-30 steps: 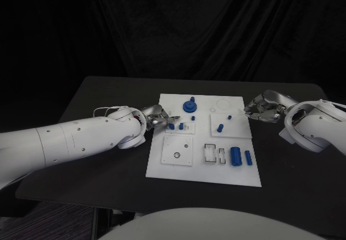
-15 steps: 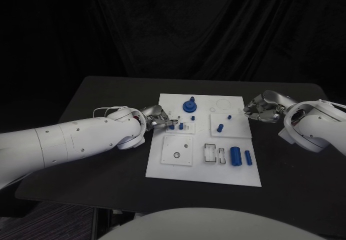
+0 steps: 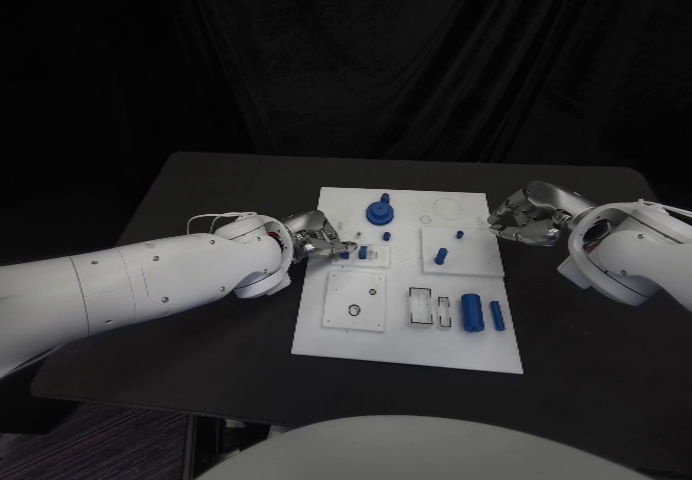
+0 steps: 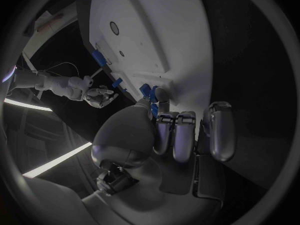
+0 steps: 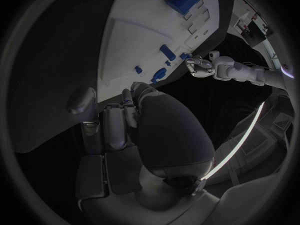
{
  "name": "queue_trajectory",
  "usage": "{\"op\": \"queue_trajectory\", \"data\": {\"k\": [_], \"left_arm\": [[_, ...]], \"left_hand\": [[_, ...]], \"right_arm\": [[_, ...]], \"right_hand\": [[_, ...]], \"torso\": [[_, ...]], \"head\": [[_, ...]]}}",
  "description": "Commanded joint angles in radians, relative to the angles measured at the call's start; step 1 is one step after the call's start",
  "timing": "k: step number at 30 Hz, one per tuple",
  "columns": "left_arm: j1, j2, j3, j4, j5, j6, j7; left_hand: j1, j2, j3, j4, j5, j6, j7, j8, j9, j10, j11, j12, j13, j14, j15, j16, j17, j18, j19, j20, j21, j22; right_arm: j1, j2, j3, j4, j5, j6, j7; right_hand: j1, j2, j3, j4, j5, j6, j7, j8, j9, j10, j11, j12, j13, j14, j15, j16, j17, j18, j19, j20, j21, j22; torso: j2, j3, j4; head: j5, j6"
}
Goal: Assemble the parts on the task board
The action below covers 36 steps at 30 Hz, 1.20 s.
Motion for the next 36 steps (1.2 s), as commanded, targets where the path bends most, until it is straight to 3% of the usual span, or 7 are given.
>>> {"op": "queue_trajectory", "data": {"k": [1, 7, 8, 12, 16, 26, 36], "left_arm": [[-0.006, 0.002, -0.006, 0.001, 0.003, 0.044, -0.008], [-0.006, 0.002, -0.006, 0.0, 0.003, 0.051, -0.011], [-0.006, 0.002, -0.006, 0.0, 0.003, 0.052, -0.011], [-0.006, 0.003, -0.006, 0.0, 0.003, 0.05, -0.011], [-0.006, 0.003, -0.006, 0.0, 0.003, 0.039, -0.008], [-0.006, -0.001, -0.006, 0.007, 0.003, -0.043, 0.011], [-0.005, -0.018, -0.006, 0.028, -0.02, -0.086, 0.001]], "left_hand": [[0.008, 0.001, 0.003, 0.005, 0.005, -0.006, 0.001, -0.006, -0.004, 0.104, 0.001, 0.003, 0.263, 0.104, -0.003, 0.003, 0.263, -0.004, -0.007, 0.001, -0.004, 0.197], [0.052, -0.013, 0.015, -0.002, 0.072, -0.002, 0.001, -0.023, -0.01, 0.104, 0.002, 0.003, 0.263, 0.104, -0.001, 0.003, 0.263, -0.004, -0.007, 0.004, -0.005, 0.198], [0.072, -0.02, 0.023, -0.005, 0.1, 0.0, -0.001, -0.028, -0.011, 0.104, 0.001, 0.003, 0.263, 0.104, -0.001, 0.003, 0.263, -0.003, -0.008, 0.004, -0.005, 0.198], [0.109, -0.031, 0.049, -0.011, 0.14, 0.0, -0.003, -0.038, -0.013, 0.104, -0.001, 0.003, 0.263, 0.104, -0.003, 0.003, 0.263, -0.003, -0.008, 0.002, -0.006, 0.197], [0.146, -0.051, 0.09, -0.016, 0.202, 0.0, -0.005, -0.048, -0.014, 0.104, -0.003, 0.003, 0.263, 0.104, -0.005, 0.003, 0.263, -0.003, -0.009, 0.0, -0.006, 0.197], [0.167, -0.067, 0.133, -0.014, 0.235, 0.004, -0.005, -0.053, -0.01, 0.104, -0.004, 0.003, 0.263, 0.104, -0.006, 0.003, 0.263, -0.004, -0.007, -0.001, -0.003, 0.198], [0.175, -0.082, 0.157, -0.013, 0.223, 0.01, -0.006, -0.053, -0.007, 0.104, -0.006, 0.003, 0.263, 0.104, -0.007, 0.003, 0.263, -0.005, -0.003, -0.002, 0.001, 0.199]], "right_arm": [[-0.003, -0.001, 0.001, 0.001, -0.002, 0.007, -0.011], [-0.003, -0.001, 0.001, 0.001, -0.002, 0.007, -0.011], [-0.003, -0.001, 0.001, 0.001, -0.002, 0.007, -0.011], [-0.003, -0.001, 0.001, 0.002, -0.002, 0.008, -0.011], [-0.003, -0.002, 0.001, 0.002, -0.002, 0.008, -0.011], [-0.003, -0.001, 0.001, 0.0, -0.002, 0.008, -0.011], [-0.005, 0.0, 0.001, -0.003, 0.0, 0.009, -0.011]], "right_hand": [[-0.007, 0.0, 0.004, -0.001, 0.005, -0.002, 0.005, -0.004, -0.001, -0.005, -0.001, -0.006, 0.0, 0.006, 0.008, -0.003, -0.001, 0.019, -0.004, 0.0, -0.003, 0.106], [-0.007, 0.0, 0.004, -0.001, 0.005, -0.002, 0.005, -0.004, -0.001, -0.005, -0.001, -0.006, 0.0, 0.006, 0.008, -0.003, -0.001, 0.019, -0.004, 0.0, -0.003, 0.106], [-0.007, 0.0, 0.004, -0.001, 0.005, -0.002, 0.005, -0.004, -0.001, -0.005, -0.001, -0.006, 0.0, 0.006, 0.008, -0.003, -0.001, 0.019, -0.004, 0.0, -0.003, 0.106], [-0.007, 0.0, 0.004, -0.001, 0.005, -0.002, 0.005, -0.004, -0.001, -0.005, -0.001, -0.006, 0.0, 0.006, 0.008, -0.003, -0.001, 0.019, -0.004, 0.0, -0.003, 0.106], [-0.008, -0.001, 0.004, -0.001, 0.005, -0.002, 0.005, -0.004, 0.0, -0.006, -0.001, -0.006, -0.001, 0.005, 0.008, -0.003, -0.001, 0.02, -0.005, 0.001, -0.006, 0.105], [-0.008, -0.001, 0.004, -0.001, 0.005, -0.002, 0.005, -0.004, 0.0, -0.006, -0.001, -0.006, -0.001, 0.005, 0.008, -0.003, -0.001, 0.02, -0.005, 0.001, -0.006, 0.105], [-0.008, -0.001, 0.005, -0.001, 0.005, -0.002, 0.005, -0.004, 0.0, -0.008, -0.001, -0.007, -0.003, 0.004, 0.008, -0.005, -0.004, 0.02, -0.006, 0.001, -0.009, 0.105]], "torso": [[0.0, -0.0001, 0.0005], [0.0, 0.0001, 0.0002], [0.001, 0.0001, 0.0], [0.0, 0.0002, -0.0004], [0.001, 0.0002, 0.0004], [-0.001, 0.0003, -0.0003], [-0.001, -0.0002, -0.0011]], "head": [[0.001, 0.0], [0.001, 0.0], [0.001, 0.0], [0.002, 0.0], [0.001, 0.0], [-0.001, 0.0], [0.002, 0.0]]}}
